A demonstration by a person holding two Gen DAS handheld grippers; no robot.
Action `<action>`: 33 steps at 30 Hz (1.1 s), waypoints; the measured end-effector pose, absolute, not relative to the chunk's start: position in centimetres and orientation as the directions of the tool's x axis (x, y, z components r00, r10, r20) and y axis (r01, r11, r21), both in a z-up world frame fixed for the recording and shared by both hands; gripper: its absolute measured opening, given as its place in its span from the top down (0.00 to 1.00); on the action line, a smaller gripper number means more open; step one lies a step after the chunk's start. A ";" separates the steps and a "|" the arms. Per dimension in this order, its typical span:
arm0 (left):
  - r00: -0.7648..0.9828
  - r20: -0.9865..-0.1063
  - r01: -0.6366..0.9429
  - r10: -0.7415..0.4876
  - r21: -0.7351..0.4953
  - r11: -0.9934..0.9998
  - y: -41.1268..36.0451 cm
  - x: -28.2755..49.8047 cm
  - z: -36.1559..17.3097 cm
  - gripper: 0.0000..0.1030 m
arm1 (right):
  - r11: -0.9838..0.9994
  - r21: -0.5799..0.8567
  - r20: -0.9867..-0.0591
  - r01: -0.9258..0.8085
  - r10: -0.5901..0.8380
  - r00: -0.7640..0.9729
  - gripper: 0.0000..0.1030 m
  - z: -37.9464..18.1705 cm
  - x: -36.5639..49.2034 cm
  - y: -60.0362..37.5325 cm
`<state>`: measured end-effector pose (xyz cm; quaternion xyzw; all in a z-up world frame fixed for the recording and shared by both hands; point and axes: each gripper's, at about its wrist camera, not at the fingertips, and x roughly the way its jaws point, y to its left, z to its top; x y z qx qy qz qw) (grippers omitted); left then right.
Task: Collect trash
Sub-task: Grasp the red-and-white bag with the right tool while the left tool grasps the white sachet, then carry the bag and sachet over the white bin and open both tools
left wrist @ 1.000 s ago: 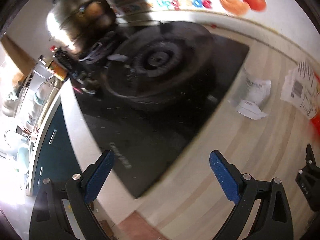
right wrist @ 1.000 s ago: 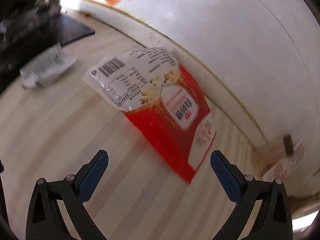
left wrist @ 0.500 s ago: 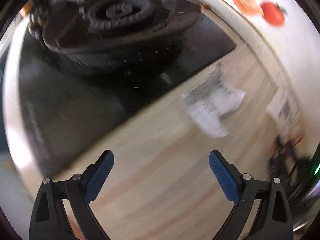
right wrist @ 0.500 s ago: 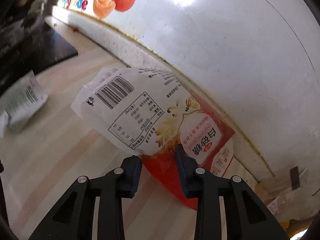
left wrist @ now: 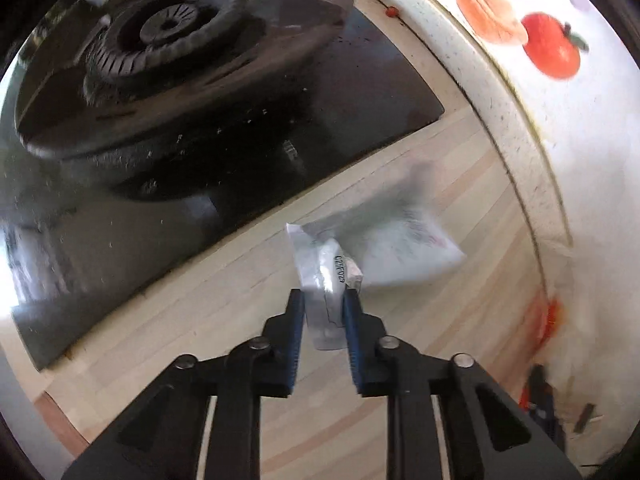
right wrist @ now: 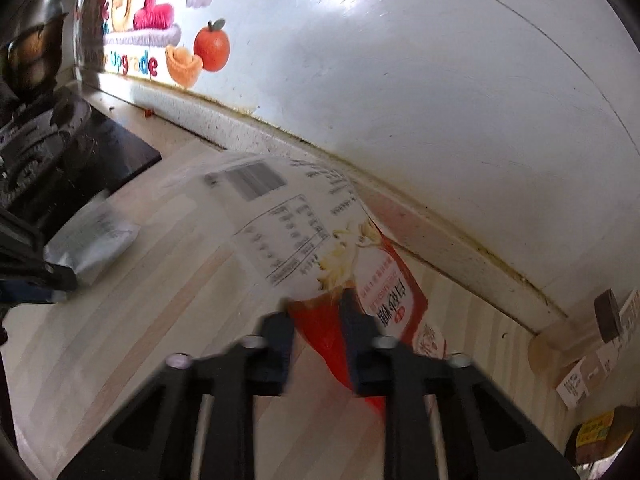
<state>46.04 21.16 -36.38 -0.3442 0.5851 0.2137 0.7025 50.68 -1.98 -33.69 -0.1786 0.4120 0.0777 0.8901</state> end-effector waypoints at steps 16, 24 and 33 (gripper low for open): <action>0.385 -0.919 -0.604 0.087 -0.179 0.777 22.7 37.9 -24.6 0.94 | 0.942 0.121 -0.752 -0.315 0.294 0.590 0.98 -23.3 47.1 -5.8; 0.385 -0.902 -0.688 0.194 -0.141 0.712 29.4 24.6 -22.5 0.94 | 0.839 0.305 -0.746 -0.451 0.504 0.435 0.98 -19.7 40.9 -0.8; 0.206 -0.939 -0.890 0.276 -0.063 0.452 38.7 2.8 -26.3 0.94 | 0.607 0.442 -0.733 -0.660 0.669 0.125 0.98 -19.7 27.2 12.9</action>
